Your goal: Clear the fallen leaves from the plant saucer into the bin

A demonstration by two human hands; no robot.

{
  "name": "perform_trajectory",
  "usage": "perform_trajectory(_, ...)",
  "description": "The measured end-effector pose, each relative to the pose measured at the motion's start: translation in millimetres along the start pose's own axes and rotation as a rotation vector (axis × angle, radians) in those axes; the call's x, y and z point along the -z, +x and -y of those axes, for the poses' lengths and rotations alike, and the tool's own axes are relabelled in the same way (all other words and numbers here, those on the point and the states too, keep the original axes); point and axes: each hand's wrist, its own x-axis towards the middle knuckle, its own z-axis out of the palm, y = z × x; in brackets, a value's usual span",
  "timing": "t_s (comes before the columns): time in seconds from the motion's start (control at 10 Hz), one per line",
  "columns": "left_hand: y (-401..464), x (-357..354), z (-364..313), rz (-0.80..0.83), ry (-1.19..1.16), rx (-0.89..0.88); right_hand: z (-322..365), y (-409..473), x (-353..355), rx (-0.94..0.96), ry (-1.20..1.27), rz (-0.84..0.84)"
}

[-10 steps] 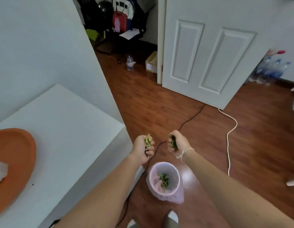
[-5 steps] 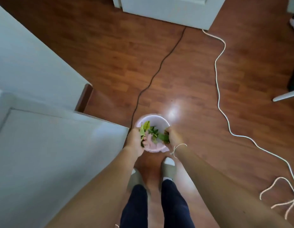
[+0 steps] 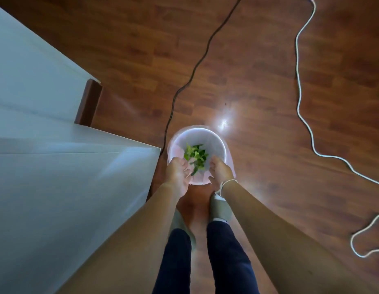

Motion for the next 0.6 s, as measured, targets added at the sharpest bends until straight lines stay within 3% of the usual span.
perform_trajectory(0.3,-26.1,-2.4,-20.1,-0.021,-0.003,-0.040,17.7,-29.0,4.8,0.009,-0.052,-0.035)
perform_trajectory(0.6,-129.7,-11.9,-76.6,-0.004,0.054,-0.218,79.5,-129.2,3.3,0.219,-0.052,0.048)
